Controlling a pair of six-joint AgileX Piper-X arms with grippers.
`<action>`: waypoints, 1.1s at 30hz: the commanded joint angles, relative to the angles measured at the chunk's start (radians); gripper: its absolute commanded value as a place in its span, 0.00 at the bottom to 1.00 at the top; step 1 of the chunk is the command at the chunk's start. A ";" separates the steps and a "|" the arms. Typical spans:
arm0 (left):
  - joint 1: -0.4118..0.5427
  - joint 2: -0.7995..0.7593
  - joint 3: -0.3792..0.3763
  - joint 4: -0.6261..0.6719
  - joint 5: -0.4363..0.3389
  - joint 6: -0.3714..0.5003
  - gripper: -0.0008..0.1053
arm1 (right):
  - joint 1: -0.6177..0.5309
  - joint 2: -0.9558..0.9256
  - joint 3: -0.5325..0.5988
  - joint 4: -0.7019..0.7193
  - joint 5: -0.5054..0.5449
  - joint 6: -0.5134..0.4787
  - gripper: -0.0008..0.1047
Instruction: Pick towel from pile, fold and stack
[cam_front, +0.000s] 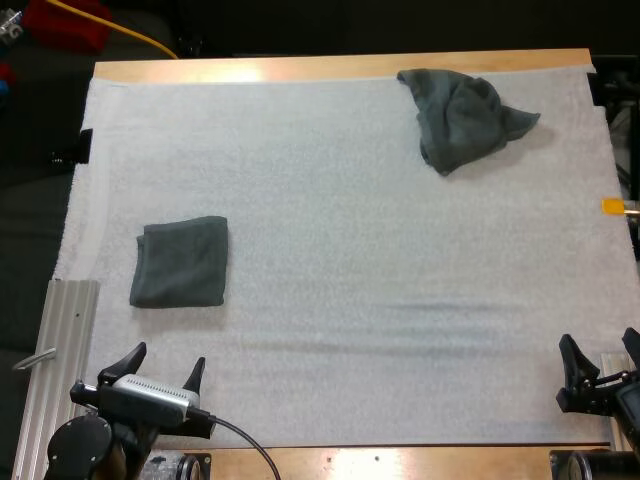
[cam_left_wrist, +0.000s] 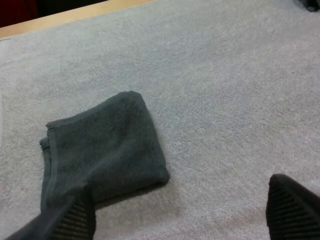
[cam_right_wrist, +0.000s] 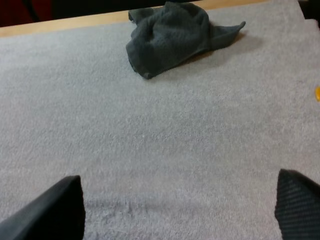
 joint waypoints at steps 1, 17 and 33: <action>0.003 -0.137 -0.005 -0.012 0.015 0.003 0.65 | -0.003 -0.020 -0.002 -0.014 -0.003 0.001 0.72; -0.024 -0.046 -0.016 -0.133 0.172 -0.042 0.65 | -0.003 0.000 -0.094 -0.030 -0.013 -0.002 0.72; -0.357 0.516 -0.305 -0.427 0.221 -0.037 0.65 | -0.003 0.448 -0.327 -0.141 -0.339 0.001 0.72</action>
